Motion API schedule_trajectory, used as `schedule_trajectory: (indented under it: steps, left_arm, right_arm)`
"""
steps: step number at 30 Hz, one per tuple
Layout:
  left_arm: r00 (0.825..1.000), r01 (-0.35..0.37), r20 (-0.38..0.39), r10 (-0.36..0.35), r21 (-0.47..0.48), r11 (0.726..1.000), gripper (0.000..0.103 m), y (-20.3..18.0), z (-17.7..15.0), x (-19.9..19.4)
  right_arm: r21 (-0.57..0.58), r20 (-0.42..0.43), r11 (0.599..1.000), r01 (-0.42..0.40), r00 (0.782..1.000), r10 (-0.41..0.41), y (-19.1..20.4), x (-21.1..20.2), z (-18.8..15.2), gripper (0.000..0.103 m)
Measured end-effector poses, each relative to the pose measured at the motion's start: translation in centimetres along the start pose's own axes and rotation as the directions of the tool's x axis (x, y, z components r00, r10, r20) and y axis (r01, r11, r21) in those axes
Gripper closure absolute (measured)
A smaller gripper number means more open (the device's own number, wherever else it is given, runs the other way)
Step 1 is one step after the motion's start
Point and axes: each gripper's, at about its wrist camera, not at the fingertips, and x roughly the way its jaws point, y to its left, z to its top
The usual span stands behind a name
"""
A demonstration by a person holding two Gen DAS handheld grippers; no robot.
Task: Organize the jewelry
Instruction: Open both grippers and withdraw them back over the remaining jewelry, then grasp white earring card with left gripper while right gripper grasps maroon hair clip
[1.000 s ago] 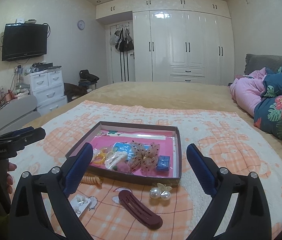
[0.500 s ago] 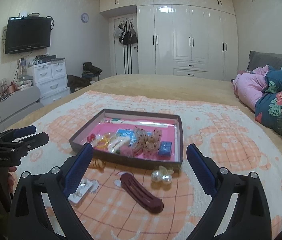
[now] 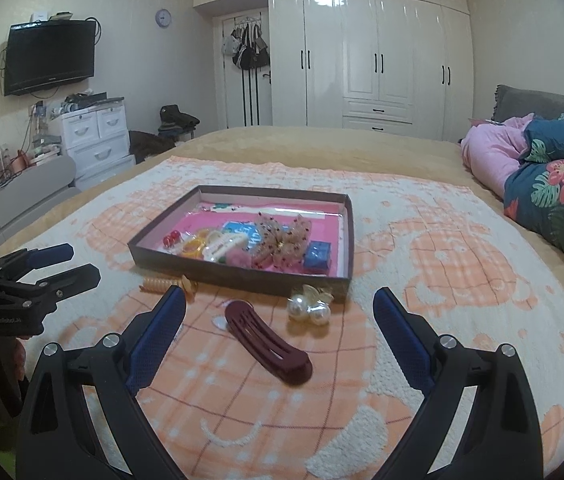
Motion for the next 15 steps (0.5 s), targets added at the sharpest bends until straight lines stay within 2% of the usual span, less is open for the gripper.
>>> schedule_trajectory:
  steps: [15]
  left_arm:
    - [0.994, 0.062, -0.093, -0.059, 0.022, 0.998, 0.011, -1.3, -1.6, 2.4]
  right_arm:
    - [-0.017, -0.055, 0.999, 0.033, 0.998, -0.034, -2.0, 1.4, -1.9, 0.011]
